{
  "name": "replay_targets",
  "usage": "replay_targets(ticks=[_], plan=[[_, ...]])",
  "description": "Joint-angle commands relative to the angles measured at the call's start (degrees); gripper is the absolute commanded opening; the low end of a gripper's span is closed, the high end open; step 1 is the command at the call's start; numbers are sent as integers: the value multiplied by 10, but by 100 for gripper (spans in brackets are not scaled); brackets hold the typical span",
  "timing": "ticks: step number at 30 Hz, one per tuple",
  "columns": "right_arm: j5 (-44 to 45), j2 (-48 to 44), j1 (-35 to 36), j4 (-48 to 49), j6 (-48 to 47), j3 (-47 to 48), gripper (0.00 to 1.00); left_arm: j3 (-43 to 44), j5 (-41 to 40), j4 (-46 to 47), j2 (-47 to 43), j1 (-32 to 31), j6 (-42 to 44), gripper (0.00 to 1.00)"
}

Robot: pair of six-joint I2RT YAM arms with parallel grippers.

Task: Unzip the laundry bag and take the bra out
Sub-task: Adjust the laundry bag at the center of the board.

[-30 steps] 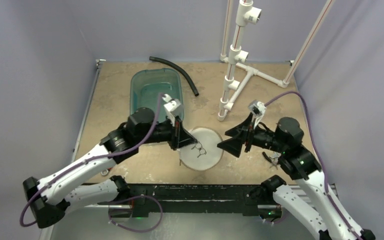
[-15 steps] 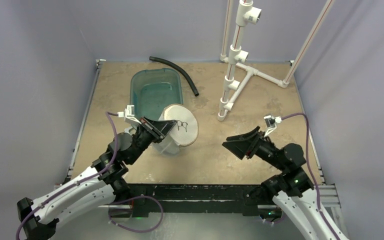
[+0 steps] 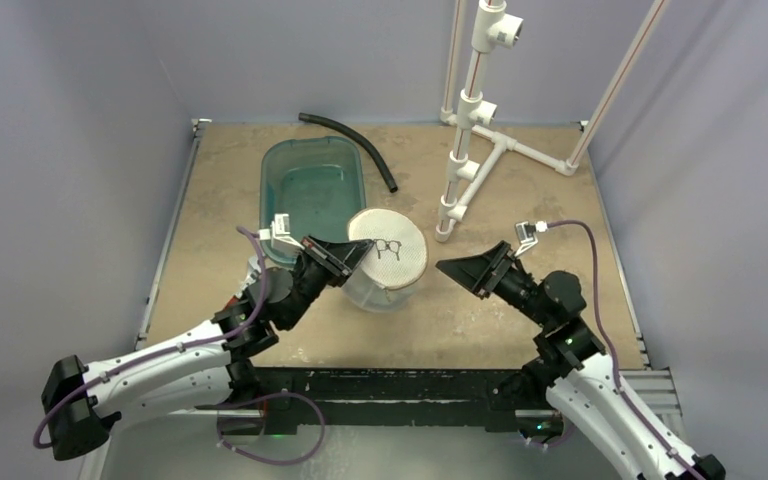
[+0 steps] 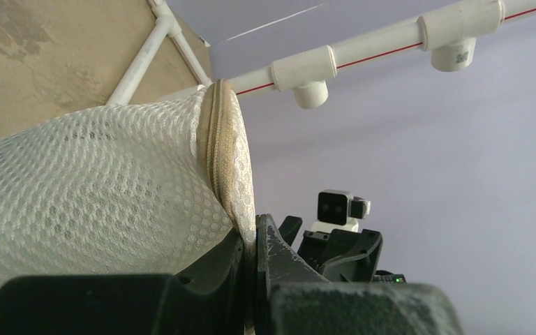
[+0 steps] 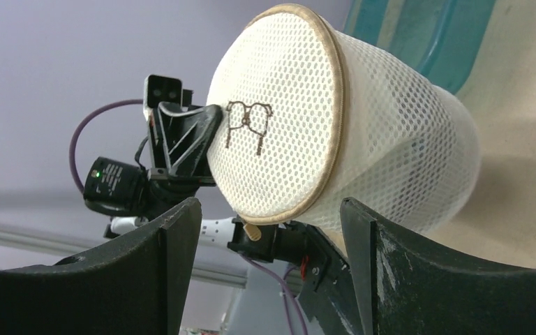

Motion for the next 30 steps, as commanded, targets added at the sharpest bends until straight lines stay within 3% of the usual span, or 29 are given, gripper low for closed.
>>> replay_targets(ticks=[1, 9, 14, 17, 22, 30], plan=[[25, 18, 1, 56, 39, -7, 76, 4, -35, 85, 6, -9, -17, 0], [2, 105, 9, 100, 49, 5, 71, -3, -38, 113, 28, -22, -17, 0], [9, 115, 25, 84, 43, 4, 72, 4, -46, 110, 26, -27, -14, 0], [9, 115, 32, 125, 64, -15, 72, 13, -46, 111, 33, -31, -13, 0], [3, 138, 43, 193, 89, -25, 60, 19, -45, 111, 46, -39, -10, 0], [15, 188, 87, 213, 86, -17, 50, 23, -52, 106, 44, -49, -6, 0]])
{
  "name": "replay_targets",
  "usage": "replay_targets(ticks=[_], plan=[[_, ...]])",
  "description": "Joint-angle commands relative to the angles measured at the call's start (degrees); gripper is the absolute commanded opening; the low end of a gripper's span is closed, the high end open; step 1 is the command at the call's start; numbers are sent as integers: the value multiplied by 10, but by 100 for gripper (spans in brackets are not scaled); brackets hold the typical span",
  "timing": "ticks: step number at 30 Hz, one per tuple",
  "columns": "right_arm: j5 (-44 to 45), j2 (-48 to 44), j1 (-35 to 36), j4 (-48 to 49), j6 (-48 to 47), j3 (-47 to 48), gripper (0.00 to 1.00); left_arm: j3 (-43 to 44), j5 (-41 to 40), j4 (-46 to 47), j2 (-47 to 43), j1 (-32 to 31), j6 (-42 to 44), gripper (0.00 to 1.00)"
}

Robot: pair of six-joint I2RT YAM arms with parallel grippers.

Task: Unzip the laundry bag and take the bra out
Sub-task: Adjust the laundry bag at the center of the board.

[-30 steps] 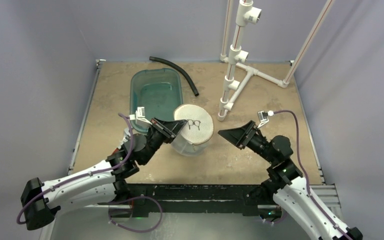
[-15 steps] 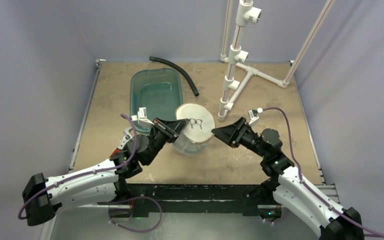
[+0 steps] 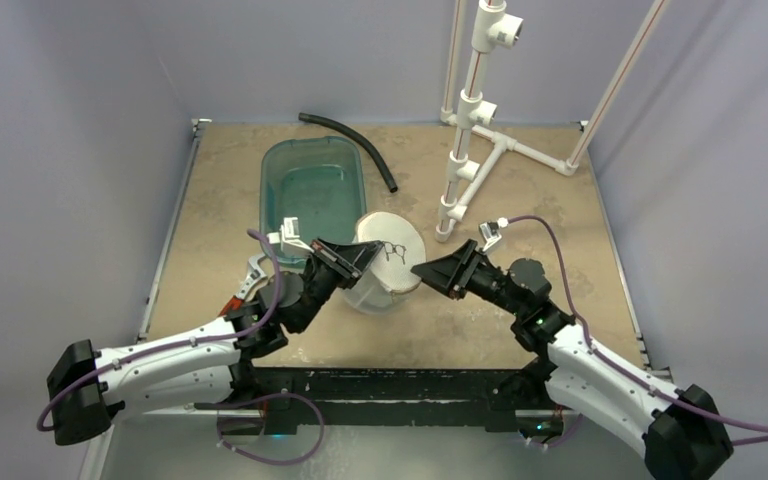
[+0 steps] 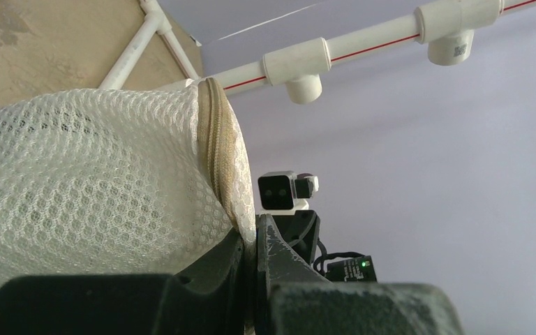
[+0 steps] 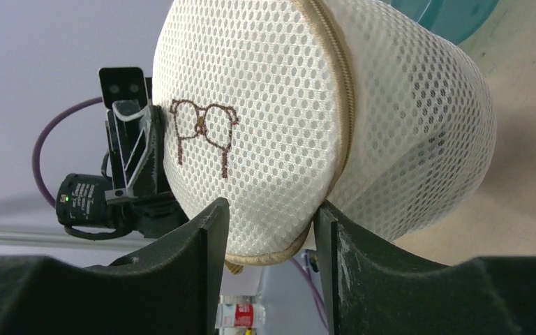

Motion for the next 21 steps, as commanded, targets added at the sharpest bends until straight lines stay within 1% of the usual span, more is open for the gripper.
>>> replay_targets(ticks=[1, 3, 5, 7, 8, 9, 11, 12, 14, 16, 17, 18, 19, 21], plan=[[9, 7, 23, 59, 8, 8, 50, 29, -5, 31, -5, -9, -1, 0], [15, 10, 26, 42, 2, 11, 51, 29, -9, 20, -10, -11, -1, 0], [18, 5, 27, 51, 3, 2, 50, 24, -13, 11, -18, -11, 0, 0], [11, 7, 27, 72, 11, -6, 37, 28, -15, -13, -25, -13, -1, 0], [8, 10, 28, 77, 11, -5, 26, 33, -15, -33, -26, -13, -1, 0], [6, 10, 28, 76, 9, -1, 18, 39, -14, -56, -26, -12, -1, 2], [3, -1, 28, 52, -4, 11, 5, 52, -13, -114, -29, -12, 3, 15], [4, -11, 28, 24, -18, 24, 0, 57, -15, -147, -33, -13, 6, 24], [9, -37, 28, -49, -57, 48, 0, 63, -21, -209, -52, -13, 11, 39], [15, -62, 28, -129, -104, 73, 0, 65, -28, -280, -85, -13, 14, 50], [19, -74, 28, -175, -132, 85, 0, 65, -32, -324, -101, -12, 16, 54], [22, -79, 28, -213, -156, 97, 0, 65, -34, -343, -115, -12, 20, 55], [19, -82, 28, -248, -180, 105, 0, 66, -38, -380, -131, -12, 18, 59], [-5, -85, 28, -305, -208, 112, 0, 70, -42, -433, -157, -12, 13, 61]])
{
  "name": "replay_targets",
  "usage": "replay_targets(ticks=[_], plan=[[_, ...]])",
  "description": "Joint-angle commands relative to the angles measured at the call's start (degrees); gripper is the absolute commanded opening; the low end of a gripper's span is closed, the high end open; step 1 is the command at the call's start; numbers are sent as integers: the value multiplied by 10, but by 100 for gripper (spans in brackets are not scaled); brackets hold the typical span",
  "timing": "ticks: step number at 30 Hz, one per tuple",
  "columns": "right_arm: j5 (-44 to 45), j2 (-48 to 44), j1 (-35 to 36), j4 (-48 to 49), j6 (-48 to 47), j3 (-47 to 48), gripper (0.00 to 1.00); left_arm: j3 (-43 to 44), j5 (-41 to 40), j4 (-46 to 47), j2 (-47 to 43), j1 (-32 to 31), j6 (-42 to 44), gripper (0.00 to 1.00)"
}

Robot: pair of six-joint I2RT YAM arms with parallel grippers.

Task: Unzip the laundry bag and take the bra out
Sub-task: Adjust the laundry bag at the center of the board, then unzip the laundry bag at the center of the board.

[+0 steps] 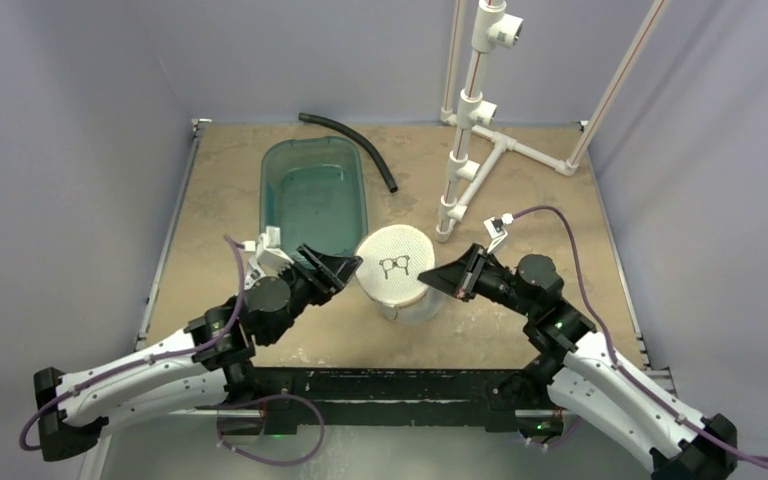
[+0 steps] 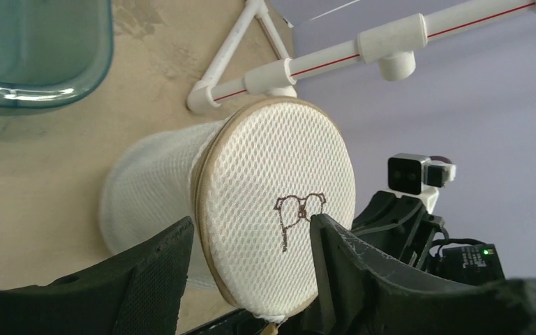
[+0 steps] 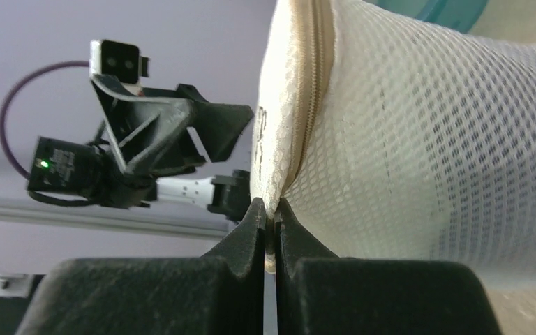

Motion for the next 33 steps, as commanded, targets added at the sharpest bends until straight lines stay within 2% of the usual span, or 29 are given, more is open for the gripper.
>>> replay_targets(ticks=[1, 2, 3, 4, 8, 12, 17, 22, 26, 29, 33], plan=[[-22, -16, 4, -151, -116, 45, 0, 33, -21, -155, -58, -2, 6, 64], [-32, -14, 3, -169, -126, 44, 0, 33, -19, -174, -66, -2, 3, 70], [-37, -12, 4, -180, -135, 42, 0, 33, -15, -192, -73, -2, -7, 80], [-45, -9, 3, -184, -140, 39, 0, 31, -4, -206, -77, -2, -15, 85], [-56, -11, 4, -129, -116, 3, 0, 13, 78, -192, -61, -2, -6, 91], [-54, -37, 4, -33, -52, -64, 0, -28, 147, -117, -35, -2, -14, 91], [-38, -65, 3, 91, 37, -135, 0, -51, 143, -84, -43, -2, -24, 92], [-7, -68, 4, 107, 63, -148, 0, -60, 128, -101, -58, -2, -74, 92], [-6, -38, 4, 150, 88, -153, 0, -109, 147, -38, -57, -2, -124, 91], [-1, -20, 4, 151, 87, -142, 0, -105, 160, -11, -32, -2, -107, 89], [9, -13, 4, 133, 71, -129, 0, -72, 169, -28, 36, -2, -85, 84]])
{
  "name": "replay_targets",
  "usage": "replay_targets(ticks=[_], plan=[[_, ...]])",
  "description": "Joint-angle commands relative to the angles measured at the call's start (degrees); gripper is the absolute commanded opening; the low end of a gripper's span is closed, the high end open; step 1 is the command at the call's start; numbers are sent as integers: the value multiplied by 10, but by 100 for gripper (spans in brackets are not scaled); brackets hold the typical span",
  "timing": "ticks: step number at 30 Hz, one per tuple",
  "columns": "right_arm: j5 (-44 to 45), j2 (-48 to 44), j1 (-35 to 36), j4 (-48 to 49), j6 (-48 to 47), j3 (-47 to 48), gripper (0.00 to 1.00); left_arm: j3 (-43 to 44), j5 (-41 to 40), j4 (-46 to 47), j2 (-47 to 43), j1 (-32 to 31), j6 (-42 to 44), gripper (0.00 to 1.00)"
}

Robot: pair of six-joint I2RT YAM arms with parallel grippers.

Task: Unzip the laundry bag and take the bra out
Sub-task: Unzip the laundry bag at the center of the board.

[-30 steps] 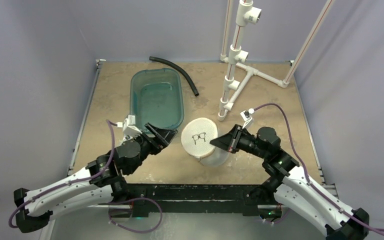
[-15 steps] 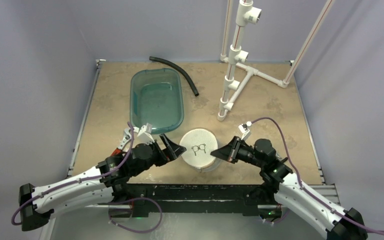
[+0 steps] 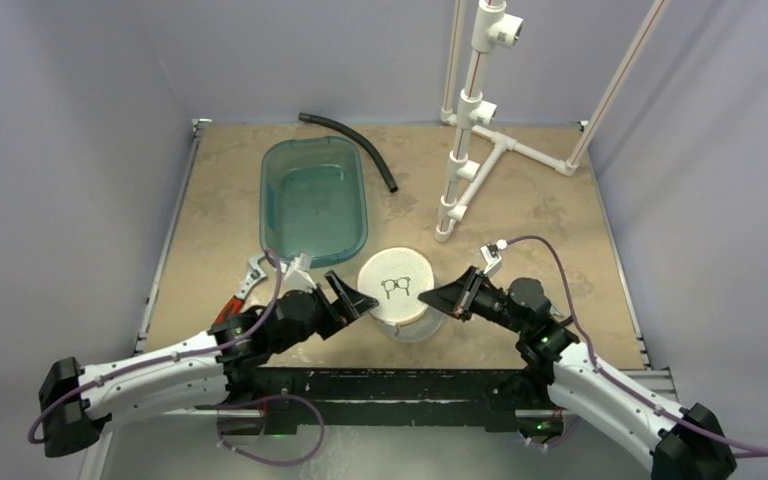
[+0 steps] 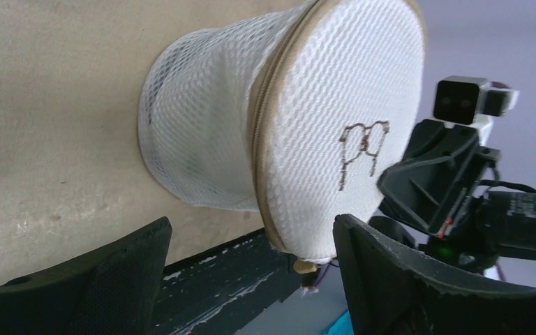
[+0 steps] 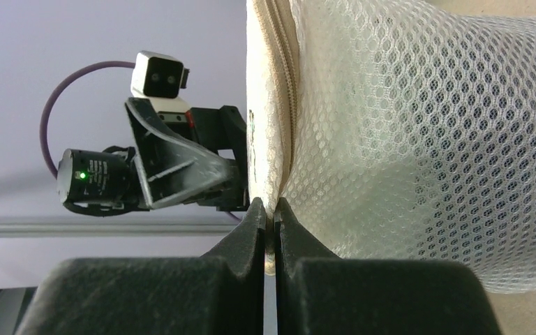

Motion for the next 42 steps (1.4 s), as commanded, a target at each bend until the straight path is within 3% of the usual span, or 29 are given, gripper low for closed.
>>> replay_targets(ticks=[1, 4, 11, 19, 24, 29, 30, 31, 33, 35, 38, 42], plan=[[22, 2, 4, 27, -4, 21, 0, 29, 27, 48, 57, -2, 11, 81], [23, 1, 4, 25, -7, 17, 0, 0, 44, 146, 71, -2, -4, 72], [25, -22, 4, 12, -2, 5, 0, -33, 14, 195, 50, -2, -23, 54], [17, -15, 3, 29, 10, 0, 0, -28, 33, 232, 101, -2, -12, 49], [16, -16, 3, 18, -1, 6, 0, -35, 33, 253, 108, -2, -13, 30], [18, -33, 4, -30, -23, 17, 0, -32, 29, 251, 98, -2, -8, 0], [25, -37, 3, -48, -39, 29, 0, -30, 27, 246, 95, -2, -8, 0], [33, -40, 3, -70, -61, 44, 5, -25, 21, 237, 91, -2, -7, 0], [48, -42, 4, -119, -109, 81, 38, -15, 12, 223, 83, -2, -5, 0], [51, -40, 3, -167, -166, 118, 58, 1, -3, 197, 76, -2, -4, 0], [74, -40, 4, -250, -250, 177, 66, 26, -30, 157, 68, -2, -9, 0], [101, -26, 4, -346, -342, 256, 65, 49, -77, 130, 62, -2, -27, 0]])
